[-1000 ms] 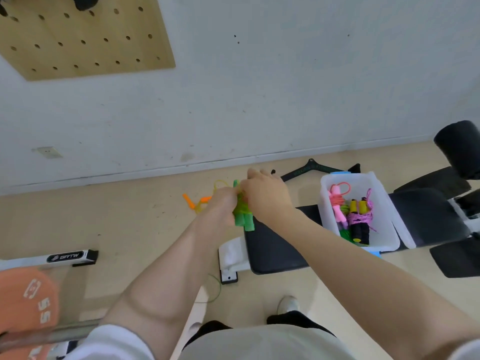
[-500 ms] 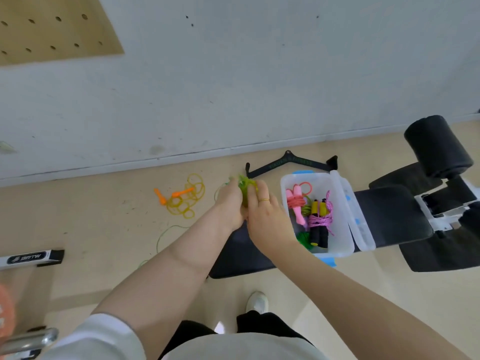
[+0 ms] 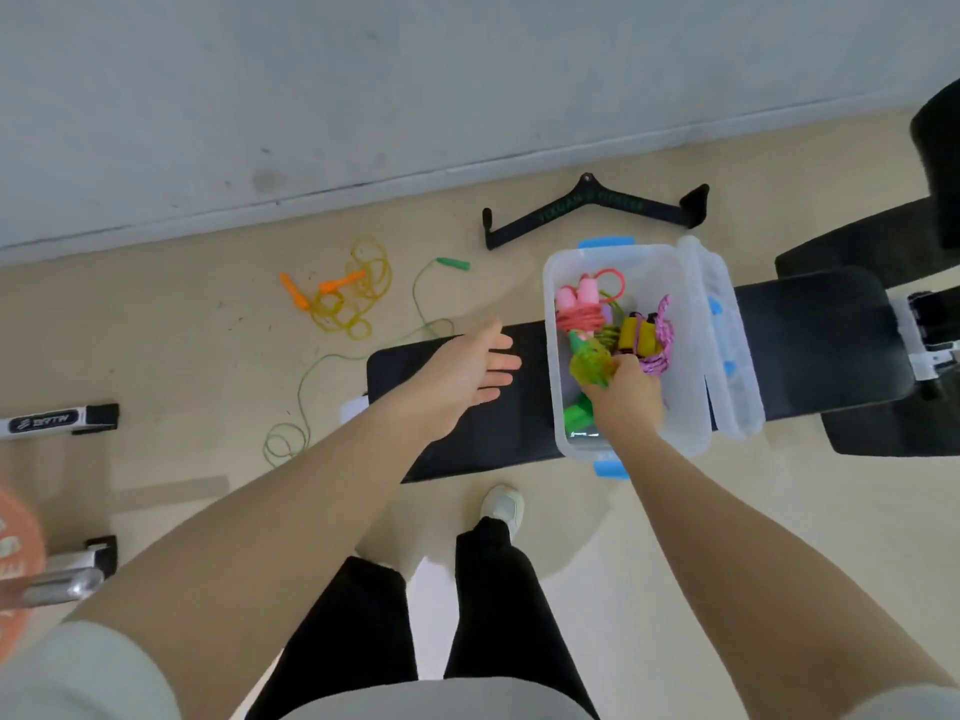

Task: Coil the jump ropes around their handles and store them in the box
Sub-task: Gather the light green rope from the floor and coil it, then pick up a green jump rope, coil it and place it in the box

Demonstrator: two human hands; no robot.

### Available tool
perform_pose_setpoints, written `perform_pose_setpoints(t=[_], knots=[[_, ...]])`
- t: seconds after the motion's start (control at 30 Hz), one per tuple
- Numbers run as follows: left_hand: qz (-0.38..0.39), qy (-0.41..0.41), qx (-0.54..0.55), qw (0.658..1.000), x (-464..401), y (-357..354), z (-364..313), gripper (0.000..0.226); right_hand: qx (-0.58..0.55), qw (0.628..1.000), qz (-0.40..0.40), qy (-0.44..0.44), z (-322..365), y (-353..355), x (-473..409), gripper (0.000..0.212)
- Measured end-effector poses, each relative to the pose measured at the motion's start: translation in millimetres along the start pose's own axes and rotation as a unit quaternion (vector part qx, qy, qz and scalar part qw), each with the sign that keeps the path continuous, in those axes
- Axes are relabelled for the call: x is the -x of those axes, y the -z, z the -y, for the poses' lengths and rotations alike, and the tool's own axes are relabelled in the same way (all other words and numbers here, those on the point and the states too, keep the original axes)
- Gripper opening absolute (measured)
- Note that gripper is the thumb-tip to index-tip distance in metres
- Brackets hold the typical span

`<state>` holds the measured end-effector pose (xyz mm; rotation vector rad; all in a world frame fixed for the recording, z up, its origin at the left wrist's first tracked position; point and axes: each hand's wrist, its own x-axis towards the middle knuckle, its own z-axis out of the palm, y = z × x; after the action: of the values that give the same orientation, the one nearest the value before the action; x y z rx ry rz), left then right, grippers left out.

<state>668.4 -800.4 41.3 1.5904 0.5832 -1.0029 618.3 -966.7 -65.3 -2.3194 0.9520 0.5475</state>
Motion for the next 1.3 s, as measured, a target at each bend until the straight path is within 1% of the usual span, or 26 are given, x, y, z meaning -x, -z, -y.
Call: perform_pose_setpoints(t=[0.07, 0.13, 0.17, 0.23, 0.3, 0.33, 0.4, 0.47, 0.5, 0.6, 0.7, 0.8, 0.9, 0.97, 1.07, 1.2, 1.3], knots=[[-0.021, 0.025, -0.006, 0.999, -17, 6, 9, 0.047, -0.055, 0.998, 0.000, -0.032, -3, -20, -17, 0.028], [-0.034, 0.037, -0.004, 0.999, -34, 12, 18, 0.043, -0.086, 0.996, -0.016, -0.032, -4, -37, -26, 0.029], [-0.041, 0.037, -0.002, 0.998, -43, 14, 22, 0.040, -0.079, 0.996, -0.022, -0.017, -6, -43, -30, 0.029], [-0.055, 0.043, -0.001, 0.998, -54, 20, 33, 0.036, -0.011, 1.000, -0.011, 0.011, -10, -50, -33, 0.027], [-0.061, 0.056, -0.001, 0.997, -62, 23, 44, 0.035, 0.126, 0.991, 0.010, 0.051, -19, -52, -38, 0.027], [-0.060, 0.065, 0.001, 0.996, -65, 23, 50, 0.035, 0.176, 0.982, 0.013, 0.070, -22, -50, -41, 0.029], [-0.057, 0.079, -0.001, 0.995, -69, 22, 58, 0.035, 0.211, 0.972, 0.021, 0.097, -24, -50, -49, 0.038], [-0.052, 0.087, -0.002, 0.995, -73, 21, 63, 0.034, 0.191, 0.977, 0.031, 0.089, -20, -51, -56, 0.048], [-0.052, 0.092, -0.002, 0.994, -74, 20, 65, 0.034, 0.180, 0.980, 0.028, 0.080, -17, -52, -59, 0.047], [-0.047, 0.101, -0.019, 0.994, -78, 19, 67, 0.032, 0.195, 0.978, -0.008, 0.070, -7, -56, -61, 0.033], [-0.044, 0.101, -0.037, 0.993, -79, 23, 67, 0.031, 0.190, 0.978, -0.046, 0.076, 6, -59, -57, 0.028], [-0.051, 0.097, -0.031, 0.993, -74, 29, 61, 0.032, 0.213, 0.964, -0.070, 0.140, 20, -54, -46, 0.024], [-0.055, 0.078, -0.026, 0.995, -68, 38, 55, 0.033, 0.164, 0.960, -0.071, 0.214, 41, -48, -27, 0.030], [-0.059, 0.058, -0.023, 0.996, -61, 49, 54, 0.033, 0.140, 0.952, -0.045, 0.267, 62, -49, -11, 0.031], [-0.077, 0.035, 0.007, 0.996, -47, 77, 57, 0.030, 0.134, 0.932, 0.056, 0.333, 100, -66, 19, 0.023], [-0.126, 0.011, 0.061, 0.990, -30, 151, 89, 0.019, 0.135, 0.910, 0.191, 0.341, 150, -111, 64, 0.024], [-0.158, 0.005, 0.131, 0.979, -21, 226, 127, 0.008, 0.146, 0.897, 0.243, 0.339, 186, -152, 93, 0.028]])
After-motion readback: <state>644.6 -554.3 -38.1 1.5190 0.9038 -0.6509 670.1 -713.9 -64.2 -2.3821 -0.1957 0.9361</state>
